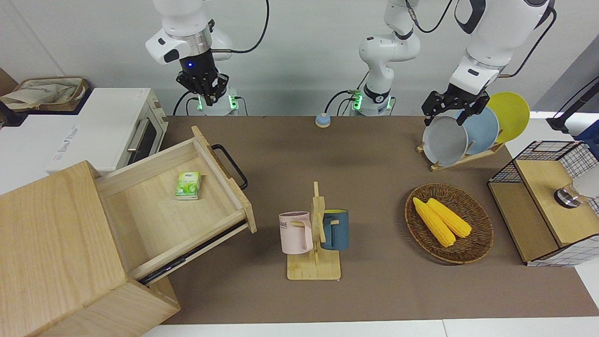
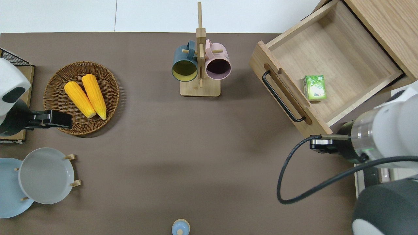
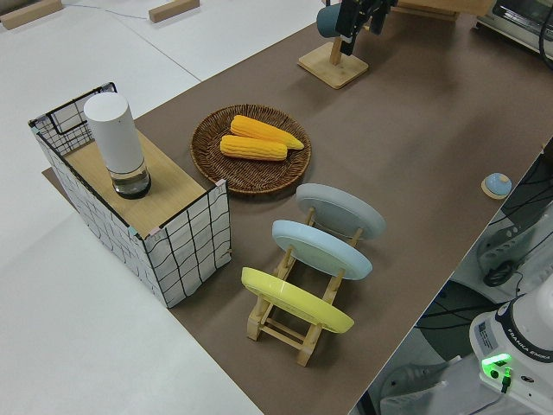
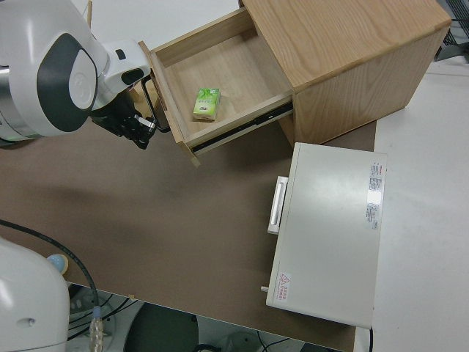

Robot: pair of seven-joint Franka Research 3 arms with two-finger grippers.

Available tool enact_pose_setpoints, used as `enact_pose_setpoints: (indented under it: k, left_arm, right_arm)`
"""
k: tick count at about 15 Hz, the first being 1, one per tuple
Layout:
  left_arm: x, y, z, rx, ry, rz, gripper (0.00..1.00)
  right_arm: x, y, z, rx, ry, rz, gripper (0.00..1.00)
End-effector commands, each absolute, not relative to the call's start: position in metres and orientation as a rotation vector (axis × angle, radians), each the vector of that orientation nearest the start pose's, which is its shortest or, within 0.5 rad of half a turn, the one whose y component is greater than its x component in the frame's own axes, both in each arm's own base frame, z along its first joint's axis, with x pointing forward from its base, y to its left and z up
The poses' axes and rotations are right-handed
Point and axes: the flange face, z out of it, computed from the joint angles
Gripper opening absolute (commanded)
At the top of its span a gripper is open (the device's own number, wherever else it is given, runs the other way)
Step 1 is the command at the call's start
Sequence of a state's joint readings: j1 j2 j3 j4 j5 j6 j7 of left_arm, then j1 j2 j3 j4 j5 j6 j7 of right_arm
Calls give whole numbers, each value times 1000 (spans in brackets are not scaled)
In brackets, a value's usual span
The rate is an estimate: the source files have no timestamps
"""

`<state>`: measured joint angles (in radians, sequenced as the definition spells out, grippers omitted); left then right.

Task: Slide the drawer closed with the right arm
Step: 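Move the right gripper up to the front face of the open drawer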

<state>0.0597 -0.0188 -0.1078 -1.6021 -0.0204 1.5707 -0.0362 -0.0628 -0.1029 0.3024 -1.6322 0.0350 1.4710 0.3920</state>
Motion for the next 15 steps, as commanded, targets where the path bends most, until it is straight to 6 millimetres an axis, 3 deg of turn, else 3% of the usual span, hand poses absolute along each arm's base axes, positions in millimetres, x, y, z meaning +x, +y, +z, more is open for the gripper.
enact_pose_setpoints:
  k: [1,6,9,13,15]
  left_arm:
    - [543,-27,625,-3145,22,22,998]
    - [543,-27,625,-3145,22,22,998]
    - [543,-27,625,-3145,22,22,998]
    - [543,-27,625,-3145,22,22,998]
    - [543,-27,625,-3145,22,22,998]
  right_arm:
    - [492,173,635,-3099,430,68,0]
    - [504,225,612,-3000,746,18,0]
    - [517,258,588,-2910,939,-8,0]
    - [527,283,569,-2795,1186,-59,0]
    - [529,291,554,-2818,1196,-45,0]
